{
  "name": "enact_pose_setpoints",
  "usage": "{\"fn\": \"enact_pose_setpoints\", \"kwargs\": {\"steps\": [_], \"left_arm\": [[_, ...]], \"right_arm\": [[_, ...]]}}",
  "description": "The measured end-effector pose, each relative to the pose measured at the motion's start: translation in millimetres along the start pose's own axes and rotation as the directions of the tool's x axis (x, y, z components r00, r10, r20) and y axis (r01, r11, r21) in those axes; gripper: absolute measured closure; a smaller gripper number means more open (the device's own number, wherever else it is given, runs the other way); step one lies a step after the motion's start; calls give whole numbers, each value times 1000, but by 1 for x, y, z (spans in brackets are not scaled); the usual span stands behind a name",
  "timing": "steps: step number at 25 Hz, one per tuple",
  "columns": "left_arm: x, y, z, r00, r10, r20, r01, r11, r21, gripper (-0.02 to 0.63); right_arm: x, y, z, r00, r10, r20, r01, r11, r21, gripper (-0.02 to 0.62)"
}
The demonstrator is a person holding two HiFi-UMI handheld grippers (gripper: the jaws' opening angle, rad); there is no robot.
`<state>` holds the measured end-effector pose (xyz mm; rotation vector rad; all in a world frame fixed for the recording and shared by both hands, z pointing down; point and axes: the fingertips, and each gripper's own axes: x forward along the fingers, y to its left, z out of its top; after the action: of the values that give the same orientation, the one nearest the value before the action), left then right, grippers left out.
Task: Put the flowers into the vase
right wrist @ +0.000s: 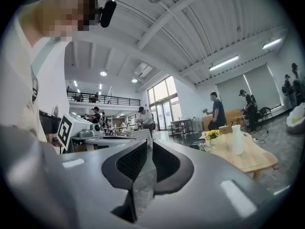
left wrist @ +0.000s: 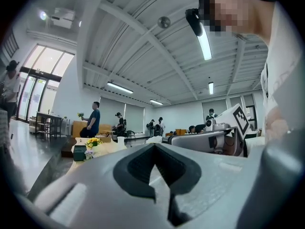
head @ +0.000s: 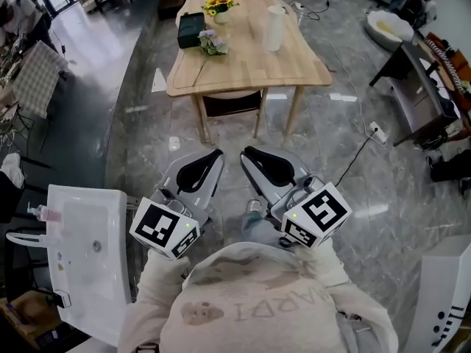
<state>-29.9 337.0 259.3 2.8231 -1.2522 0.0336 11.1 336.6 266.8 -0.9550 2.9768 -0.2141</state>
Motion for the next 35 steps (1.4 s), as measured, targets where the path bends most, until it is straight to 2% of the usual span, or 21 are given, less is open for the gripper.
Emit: {"fn": "enact_pose_setpoints", "kwargs": {"steps": [11,19,27,35], "left_arm": [[119,67,18,999,50,0,-50,999,6,606],[163,101,14,997,76,-14,-76,997,11,606],[201,159,8,998,55,-16,-55,998,9,606],[230,239,11,1000,16,-14,-16,1000,7,606]], "right_arm": [[50,-124,23,999,51,-14,-51,999,7,531],[82,-173,19,997,75,-34,-75,997,13,531],[133,-222,10,997,30,-65,-28,999,34,531],[220,-269,-4,990,-10,-138,20,997,72,529]]}}
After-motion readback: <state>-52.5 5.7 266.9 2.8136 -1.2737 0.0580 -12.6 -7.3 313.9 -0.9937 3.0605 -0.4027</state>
